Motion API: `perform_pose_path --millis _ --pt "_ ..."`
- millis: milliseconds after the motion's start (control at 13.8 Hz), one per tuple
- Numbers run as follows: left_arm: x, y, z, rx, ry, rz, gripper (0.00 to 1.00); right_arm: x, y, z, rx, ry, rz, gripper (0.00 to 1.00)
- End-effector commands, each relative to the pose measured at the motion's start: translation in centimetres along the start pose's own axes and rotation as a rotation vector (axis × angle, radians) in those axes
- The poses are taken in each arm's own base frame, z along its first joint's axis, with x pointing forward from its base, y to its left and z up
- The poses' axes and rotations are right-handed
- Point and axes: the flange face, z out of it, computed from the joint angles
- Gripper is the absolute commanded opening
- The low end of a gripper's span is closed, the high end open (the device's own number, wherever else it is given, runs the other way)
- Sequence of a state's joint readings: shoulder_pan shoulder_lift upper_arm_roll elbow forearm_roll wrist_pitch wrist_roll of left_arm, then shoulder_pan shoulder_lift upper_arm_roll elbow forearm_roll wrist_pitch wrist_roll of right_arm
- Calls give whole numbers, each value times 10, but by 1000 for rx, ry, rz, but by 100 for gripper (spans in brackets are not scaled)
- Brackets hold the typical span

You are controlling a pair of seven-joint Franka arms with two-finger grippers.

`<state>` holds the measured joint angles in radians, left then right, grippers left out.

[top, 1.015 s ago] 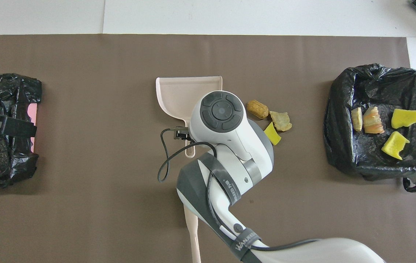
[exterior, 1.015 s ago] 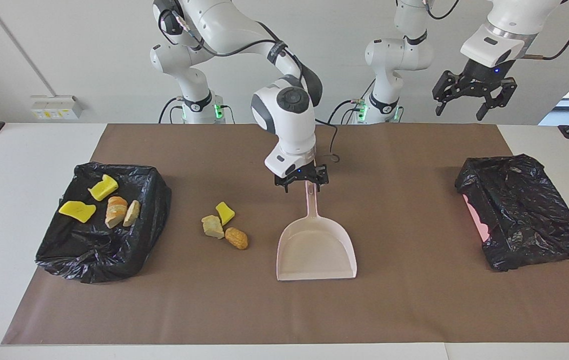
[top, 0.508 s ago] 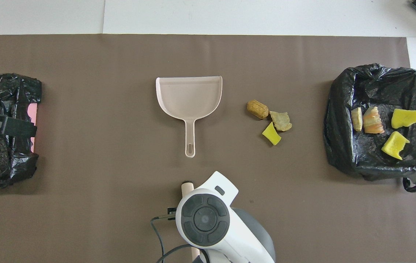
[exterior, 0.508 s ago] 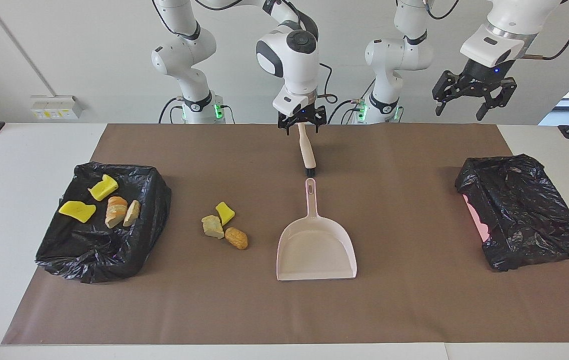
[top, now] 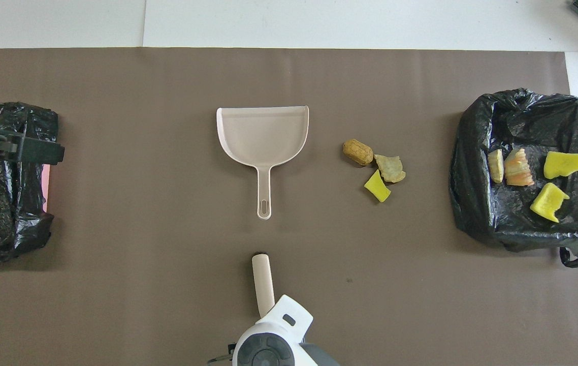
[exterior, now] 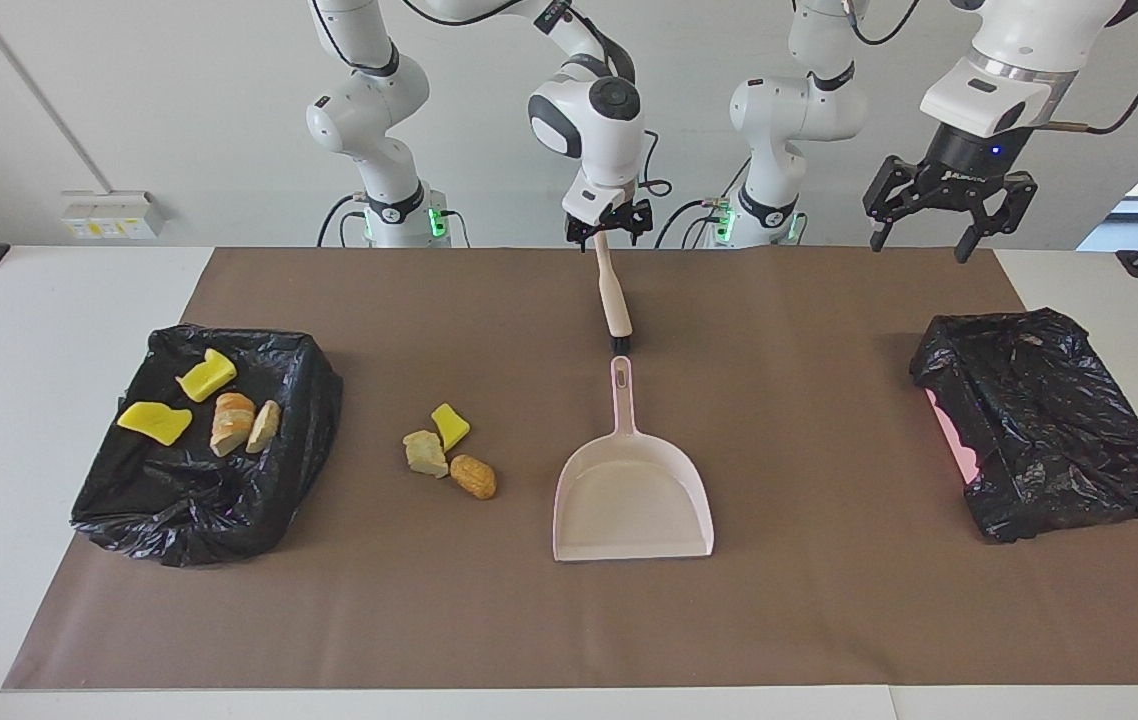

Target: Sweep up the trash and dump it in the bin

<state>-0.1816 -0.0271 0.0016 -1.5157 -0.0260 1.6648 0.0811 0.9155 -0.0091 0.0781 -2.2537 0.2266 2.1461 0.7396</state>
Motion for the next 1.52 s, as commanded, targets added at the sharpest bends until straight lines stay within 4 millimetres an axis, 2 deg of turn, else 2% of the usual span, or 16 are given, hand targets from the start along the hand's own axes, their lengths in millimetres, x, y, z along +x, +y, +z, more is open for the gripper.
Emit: perform_pose_path --millis 0,218,290,363,435,508,580,653,725,798,943,1015,1305,1450 --pt "26 49 44 -26 26 82 100 -22 11 3 15 -3 18 100" --pt "46 99 86 -40 44 152 100 -30 15 18 15 8 6 89" --pt "44 114 103 -45 36 149 100 -35 14 28 13 13 1 89" --pt "40 139 123 -53 40 142 100 -34 15 32 20 24 1 84" --pt "37 155 142 -60 59 107 100 -32 14 32 25 30 -6 77" --pt "34 169 156 -66 60 81 100 -31 14 32 29 33 -7 60" --pt "28 184 171 -69 39 66 100 -30 13 33 28 34 -7 27" --pt "25 200 194 -68 10 51 100 -29 12 31 31 37 -7 8" --pt "21 223 215 -70 -5 36 100 -27 10 30 33 38 -2 0" --pt "13 238 242 -68 -19 9 100 -25 8 29 34 37 0 0" --pt "-15 262 281 -77 -16 -5 100 -16 15 25 28 46 2 0" --pt "-23 262 292 -78 -13 -14 100 -7 24 18 37 51 15 0" --pt "-31 269 309 -74 -27 -19 100 18 65 -14 2 76 43 0" --pt "-32 270 315 -71 -36 -21 100 27 96 -31 -27 61 35 0"
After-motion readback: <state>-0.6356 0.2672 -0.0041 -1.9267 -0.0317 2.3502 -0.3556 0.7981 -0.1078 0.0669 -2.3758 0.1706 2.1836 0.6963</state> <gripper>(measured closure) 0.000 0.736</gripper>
